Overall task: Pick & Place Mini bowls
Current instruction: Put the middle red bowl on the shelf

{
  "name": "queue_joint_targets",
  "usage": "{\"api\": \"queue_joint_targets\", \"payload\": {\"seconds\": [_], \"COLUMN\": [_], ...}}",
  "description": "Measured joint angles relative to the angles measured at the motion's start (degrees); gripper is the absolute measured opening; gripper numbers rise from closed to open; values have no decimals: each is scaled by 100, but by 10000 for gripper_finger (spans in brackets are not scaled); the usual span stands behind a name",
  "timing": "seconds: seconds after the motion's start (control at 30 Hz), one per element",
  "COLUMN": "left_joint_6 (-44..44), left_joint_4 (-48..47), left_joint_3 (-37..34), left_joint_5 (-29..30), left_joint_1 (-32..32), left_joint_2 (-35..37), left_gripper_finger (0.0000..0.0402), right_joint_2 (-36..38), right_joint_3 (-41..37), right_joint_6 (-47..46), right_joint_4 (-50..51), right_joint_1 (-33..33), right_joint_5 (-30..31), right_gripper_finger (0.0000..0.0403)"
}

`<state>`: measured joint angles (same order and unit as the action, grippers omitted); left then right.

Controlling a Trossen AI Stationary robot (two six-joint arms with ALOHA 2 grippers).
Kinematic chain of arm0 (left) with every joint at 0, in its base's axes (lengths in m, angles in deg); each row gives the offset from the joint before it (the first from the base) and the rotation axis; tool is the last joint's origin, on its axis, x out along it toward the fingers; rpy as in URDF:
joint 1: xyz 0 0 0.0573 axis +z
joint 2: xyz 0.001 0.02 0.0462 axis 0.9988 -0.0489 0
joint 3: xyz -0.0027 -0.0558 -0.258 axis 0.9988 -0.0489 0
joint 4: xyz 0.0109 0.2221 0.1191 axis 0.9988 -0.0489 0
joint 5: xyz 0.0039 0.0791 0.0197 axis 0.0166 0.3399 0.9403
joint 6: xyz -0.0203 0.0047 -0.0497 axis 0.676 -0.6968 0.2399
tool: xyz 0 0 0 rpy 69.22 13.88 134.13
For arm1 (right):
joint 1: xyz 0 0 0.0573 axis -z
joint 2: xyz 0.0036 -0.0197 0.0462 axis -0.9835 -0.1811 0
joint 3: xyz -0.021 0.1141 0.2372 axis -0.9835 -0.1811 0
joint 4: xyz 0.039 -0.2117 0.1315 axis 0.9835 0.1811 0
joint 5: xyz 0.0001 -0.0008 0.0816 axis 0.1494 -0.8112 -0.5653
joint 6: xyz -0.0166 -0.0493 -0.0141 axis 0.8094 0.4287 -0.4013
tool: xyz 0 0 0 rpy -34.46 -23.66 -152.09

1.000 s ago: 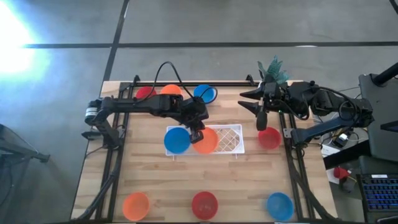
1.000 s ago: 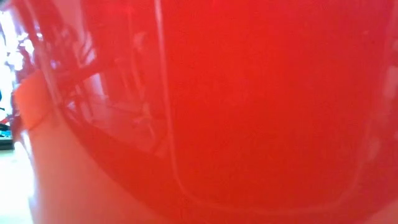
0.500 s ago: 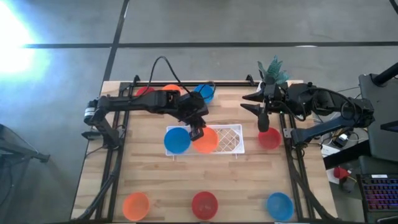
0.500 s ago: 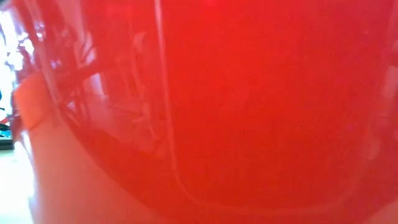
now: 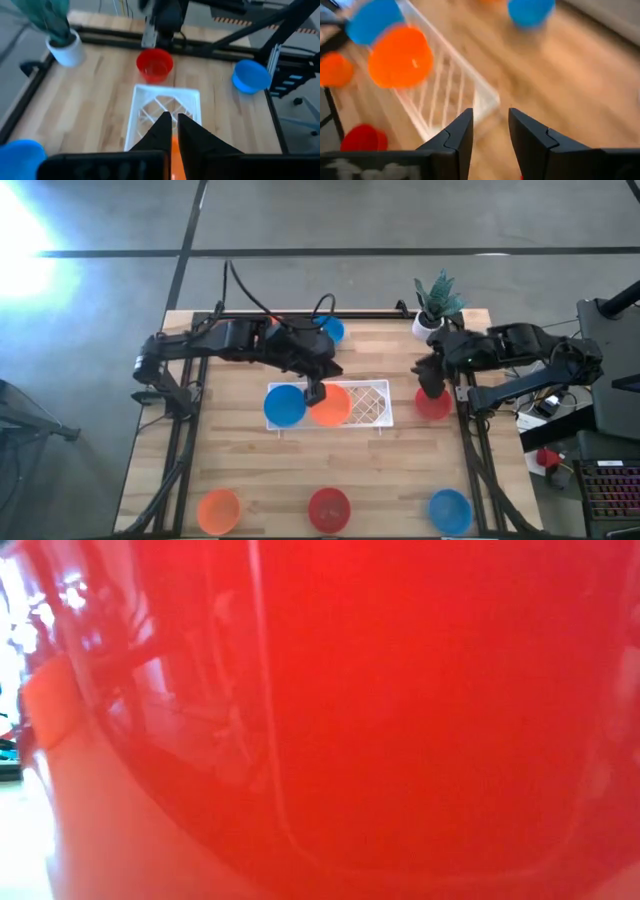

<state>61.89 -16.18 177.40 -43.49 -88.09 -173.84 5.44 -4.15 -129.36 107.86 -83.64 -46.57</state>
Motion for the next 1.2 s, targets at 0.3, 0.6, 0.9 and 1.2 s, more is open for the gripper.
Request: {"api": "queue_joint_targets", "payload": {"seconds": [0.3, 0.6, 0.9, 1.2], "left_joint_6": [-252, -771, -1143, -1398], "left_joint_4": [-15, -13, -81, -463], "left_joint_3": [464, 474, 402, 389], "left_joint_5": [386, 636, 636, 637], "left_joint_1": [-113, -148, -154, -154], "left_joint_2": [178, 586, 848, 958], "left_gripper_finger": [2, 2, 2, 2], "right_joint_2": [-89, -91, -91, -94], "right_joint_3": [-373, -1139, -2353, -3274], "right_joint_6": [-1236, -2111, -2708, -3359], "right_joint_4": [1239, 1207, 268, -670], "right_joint_1": [-5, -5, -40, -42], "right_joint_5": [-727, -734, -1210, -1142], "right_gripper_finger": [118, 118, 118, 118]}}
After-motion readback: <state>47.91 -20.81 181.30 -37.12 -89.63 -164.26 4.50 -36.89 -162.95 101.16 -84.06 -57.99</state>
